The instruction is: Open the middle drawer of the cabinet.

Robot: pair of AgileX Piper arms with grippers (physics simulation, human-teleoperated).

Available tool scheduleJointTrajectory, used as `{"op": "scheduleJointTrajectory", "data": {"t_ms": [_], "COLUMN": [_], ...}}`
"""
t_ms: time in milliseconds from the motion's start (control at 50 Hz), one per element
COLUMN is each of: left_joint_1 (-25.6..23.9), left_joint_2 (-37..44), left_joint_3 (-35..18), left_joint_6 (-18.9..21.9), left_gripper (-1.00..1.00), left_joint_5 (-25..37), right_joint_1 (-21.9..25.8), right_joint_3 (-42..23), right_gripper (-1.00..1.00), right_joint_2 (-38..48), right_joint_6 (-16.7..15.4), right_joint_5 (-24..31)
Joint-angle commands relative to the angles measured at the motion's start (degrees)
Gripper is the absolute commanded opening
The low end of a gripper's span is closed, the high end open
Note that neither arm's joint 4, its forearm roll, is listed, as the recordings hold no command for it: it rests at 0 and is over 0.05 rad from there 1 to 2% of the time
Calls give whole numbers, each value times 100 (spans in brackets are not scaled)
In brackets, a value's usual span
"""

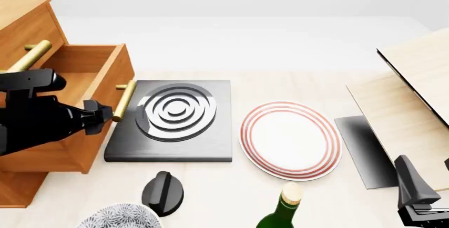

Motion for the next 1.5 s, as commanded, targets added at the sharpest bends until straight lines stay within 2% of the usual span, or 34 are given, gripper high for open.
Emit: {"op": "scheduleJointTrajectory", "data": {"t_ms": [20, 1500], "left_joint_1": [-255, -1250], "left_joint_2": [85, 633], "left_joint_3": [-85, -280], "left_joint_6": [-171, -463], "left_gripper": [100, 100], "left_joint_5": [-24, -340], "right_joint_1": [-1, -1], "right_joint_3": [-8, -8], "right_gripper": [100, 100], "right_joint_2": [0, 0], "right_joint_6": [6, 7], "right_joint_5": [-19, -18]}}
